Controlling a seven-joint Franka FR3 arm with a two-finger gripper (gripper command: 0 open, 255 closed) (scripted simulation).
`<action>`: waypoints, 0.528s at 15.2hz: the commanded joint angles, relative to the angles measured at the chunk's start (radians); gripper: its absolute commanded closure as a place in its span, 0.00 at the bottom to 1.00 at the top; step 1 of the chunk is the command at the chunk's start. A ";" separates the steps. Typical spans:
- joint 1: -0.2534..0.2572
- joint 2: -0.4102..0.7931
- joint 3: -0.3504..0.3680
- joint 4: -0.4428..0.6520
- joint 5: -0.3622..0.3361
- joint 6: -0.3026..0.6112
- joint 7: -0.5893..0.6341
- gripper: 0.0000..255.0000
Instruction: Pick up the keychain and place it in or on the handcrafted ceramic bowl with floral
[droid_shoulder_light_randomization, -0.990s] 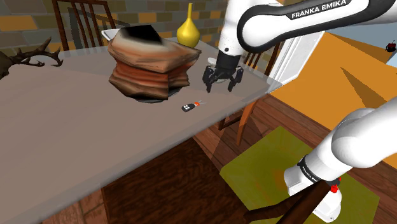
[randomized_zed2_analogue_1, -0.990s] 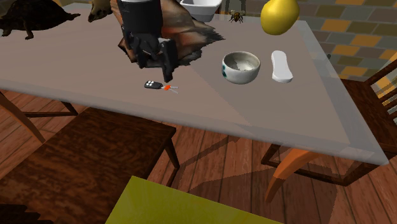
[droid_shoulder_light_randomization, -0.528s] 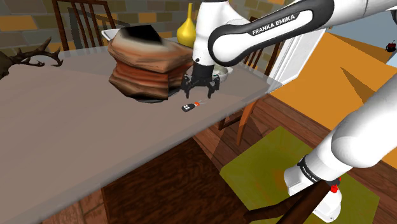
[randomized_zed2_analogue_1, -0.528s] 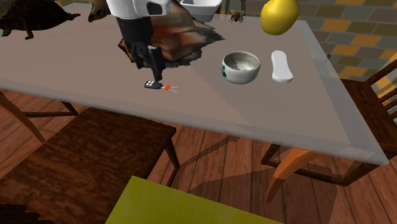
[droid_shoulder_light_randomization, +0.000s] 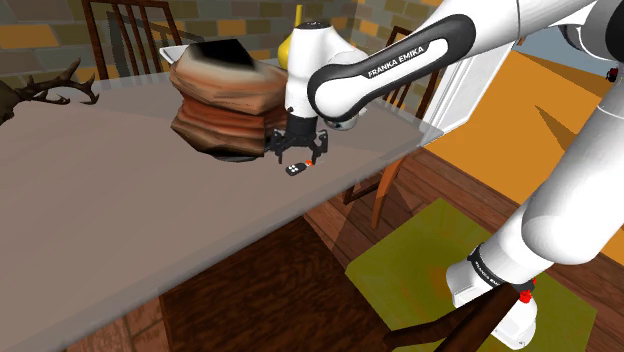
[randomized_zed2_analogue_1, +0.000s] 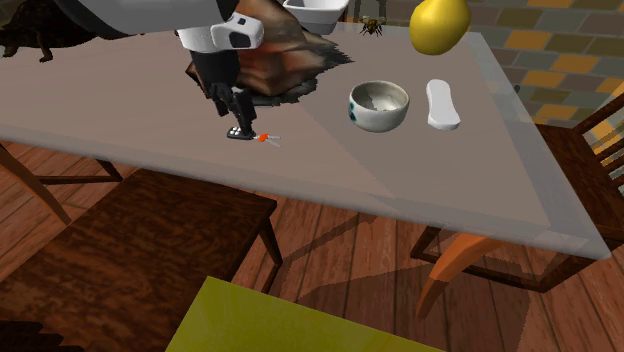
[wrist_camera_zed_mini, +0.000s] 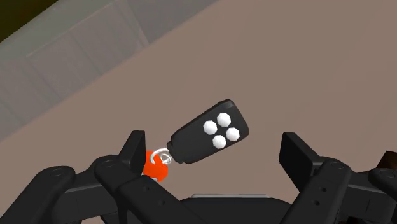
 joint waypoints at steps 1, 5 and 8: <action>0.003 0.016 -0.002 -0.012 -0.011 0.027 0.009 0.00; 0.005 0.029 -0.004 -0.019 -0.019 0.046 0.015 0.00; 0.005 0.029 -0.004 -0.019 -0.019 0.046 0.015 0.00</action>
